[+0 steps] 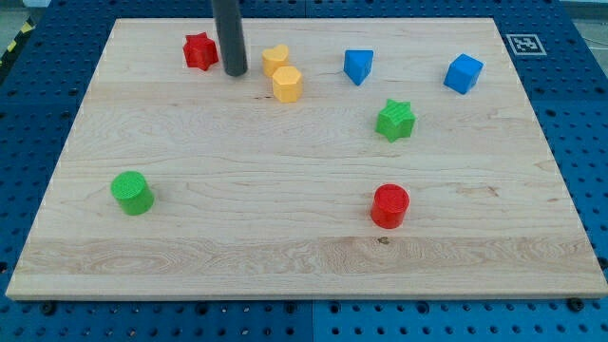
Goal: Push the red star towards the top left corner of the board
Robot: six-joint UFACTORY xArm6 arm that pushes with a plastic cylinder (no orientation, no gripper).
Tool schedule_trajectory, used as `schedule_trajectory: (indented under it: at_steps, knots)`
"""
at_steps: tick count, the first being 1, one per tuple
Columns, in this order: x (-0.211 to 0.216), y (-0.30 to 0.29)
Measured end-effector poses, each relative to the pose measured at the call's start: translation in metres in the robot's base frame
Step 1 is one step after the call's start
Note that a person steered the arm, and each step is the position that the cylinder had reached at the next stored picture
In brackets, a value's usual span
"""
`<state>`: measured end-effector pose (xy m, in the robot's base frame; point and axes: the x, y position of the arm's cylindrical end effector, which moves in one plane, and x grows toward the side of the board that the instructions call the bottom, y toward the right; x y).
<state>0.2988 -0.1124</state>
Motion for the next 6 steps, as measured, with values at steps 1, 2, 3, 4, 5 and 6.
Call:
schedule_trajectory:
  at_steps: [1,2,3,4,5,6]
  knots:
    - [-0.023,-0.027]
    - [-0.028,-0.045]
    - [-0.029,-0.044]
    - [0.005,-0.036]
    - [0.033,-0.027]
    - [0.05,-0.028]
